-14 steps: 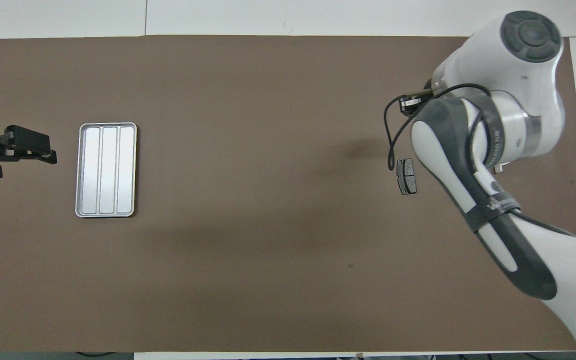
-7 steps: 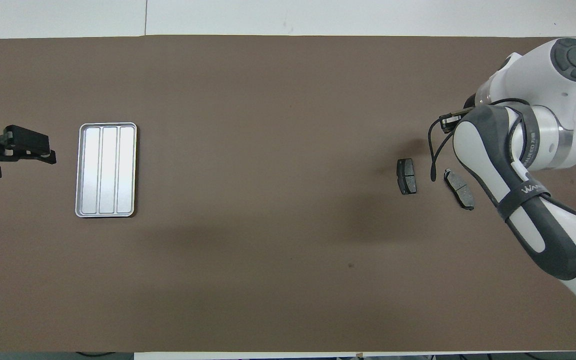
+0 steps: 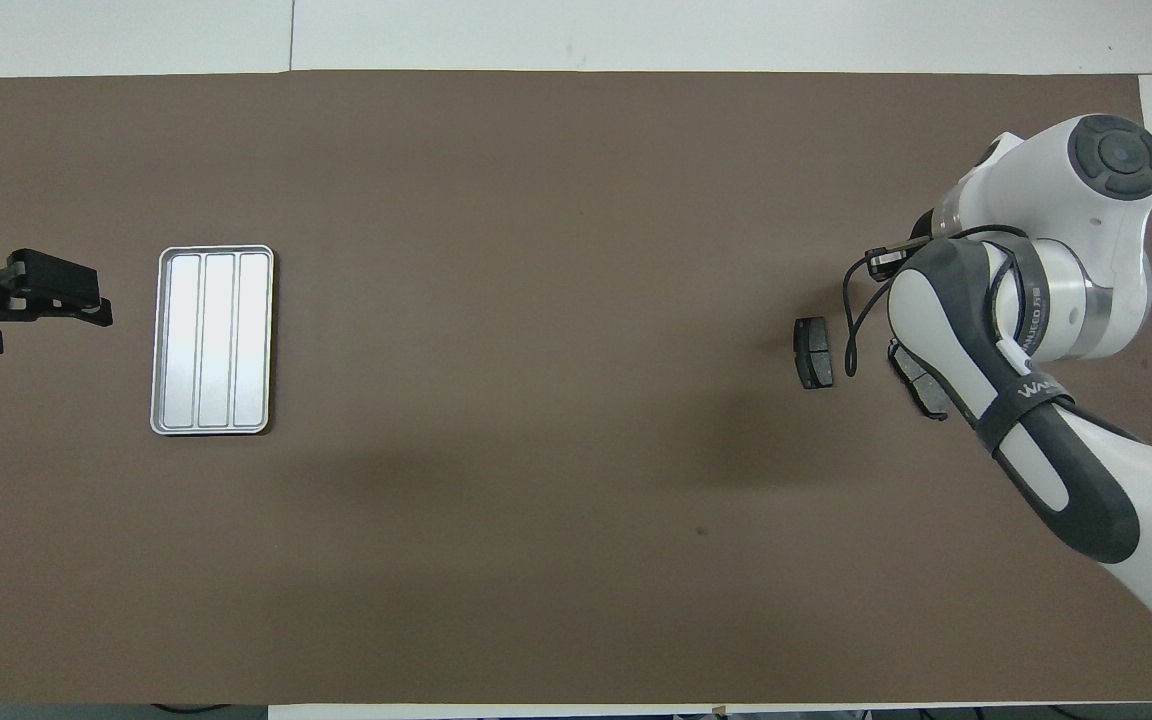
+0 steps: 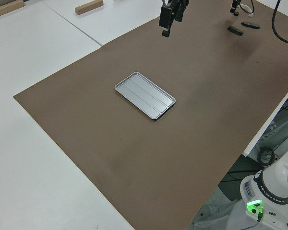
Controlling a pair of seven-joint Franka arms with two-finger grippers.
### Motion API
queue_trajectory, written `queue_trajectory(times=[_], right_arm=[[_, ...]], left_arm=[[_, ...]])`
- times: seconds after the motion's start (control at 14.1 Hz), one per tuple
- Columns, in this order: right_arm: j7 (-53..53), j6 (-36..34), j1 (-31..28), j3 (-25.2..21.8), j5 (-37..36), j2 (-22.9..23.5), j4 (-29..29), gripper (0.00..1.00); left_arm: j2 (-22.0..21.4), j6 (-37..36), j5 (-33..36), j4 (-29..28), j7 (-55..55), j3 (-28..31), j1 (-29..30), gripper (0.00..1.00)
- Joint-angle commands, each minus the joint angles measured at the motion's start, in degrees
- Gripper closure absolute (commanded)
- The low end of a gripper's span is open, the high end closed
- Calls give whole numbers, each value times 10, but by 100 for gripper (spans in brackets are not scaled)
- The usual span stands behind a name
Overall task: Place bearing gear from tray to pile
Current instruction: 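Carry the bearing beside the white arc and open the right gripper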
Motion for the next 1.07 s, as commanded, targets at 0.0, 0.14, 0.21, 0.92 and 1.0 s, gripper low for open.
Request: queue_trajectory(times=[0.0, 0.14, 0.21, 0.92, 1.0], right_arm=[[-24, 26, -13, 5, 2, -1, -17, 100], [-27, 35, -15, 5, 2, 6, -19, 100], [-27, 36, -15, 5, 2, 8, -19, 100], [-28, 64, -15, 5, 2, 33, -20, 45], [-28, 60, -15, 5, 2, 33, -19, 6]], left_arm=[[-7, 25, 13, -17, 9, 3, -7, 0], [-6, 32, 13, -22, 9, 3, -7, 0], [-7, 33, 12, -21, 7, 4, -6, 0], [-11, 24, 12, -21, 4, 4, -6, 0], [-11, 24, 12, -22, 4, 4, -6, 0]])
